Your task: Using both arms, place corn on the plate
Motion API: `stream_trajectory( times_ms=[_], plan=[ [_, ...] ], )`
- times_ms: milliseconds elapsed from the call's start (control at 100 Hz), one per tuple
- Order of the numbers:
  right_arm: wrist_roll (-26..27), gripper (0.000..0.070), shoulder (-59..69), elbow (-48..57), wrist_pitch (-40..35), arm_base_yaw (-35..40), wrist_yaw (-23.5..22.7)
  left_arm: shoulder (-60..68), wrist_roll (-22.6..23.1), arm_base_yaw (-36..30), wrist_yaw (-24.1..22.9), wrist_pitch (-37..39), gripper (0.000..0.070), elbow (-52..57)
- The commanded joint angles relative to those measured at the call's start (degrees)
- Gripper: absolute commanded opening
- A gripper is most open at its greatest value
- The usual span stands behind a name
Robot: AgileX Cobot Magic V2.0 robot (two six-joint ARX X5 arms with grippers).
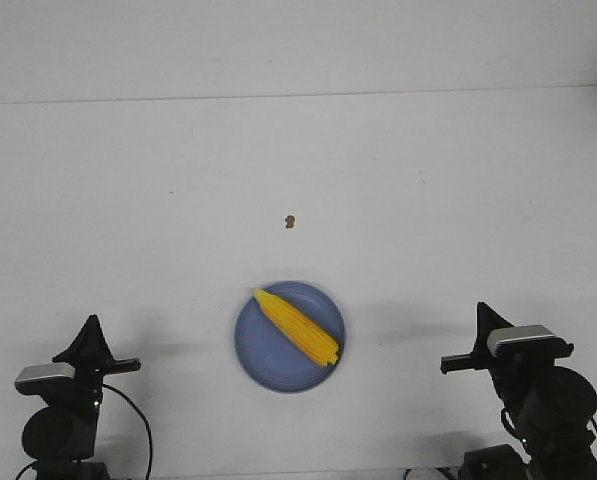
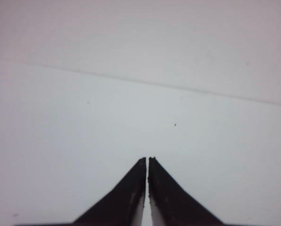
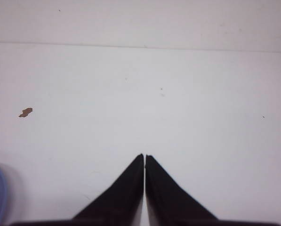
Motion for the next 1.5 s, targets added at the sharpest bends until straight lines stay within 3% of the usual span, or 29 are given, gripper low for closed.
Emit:
stream_trajectory(
  times_ms=[0, 340, 590, 1490],
  plan=[
    [0.66, 0.0010, 0.17, 0.66, 0.76, 0.07, 0.04, -0.07, -0.81, 0.07, 0.17, 0.52, 0.0012, -1.16],
    [0.63, 0.0010, 0.17, 0.66, 0.79, 0.07, 0.04, -0.07, 0.92, 0.04, 4.11, -0.83, 0.0012, -1.16],
    [0.63, 0.0010, 0.17, 0.66, 0.76, 0.07, 0.04, -0.07, 3.78, 0.07, 4.13, -0.96, 0.0012, -1.16],
    [0.63, 0.0010, 0.17, 0.66, 0.76, 0.07, 0.04, -0.07, 3.32, 0.04, 4.13, -0.96, 0.0012, -1.14]
  ],
)
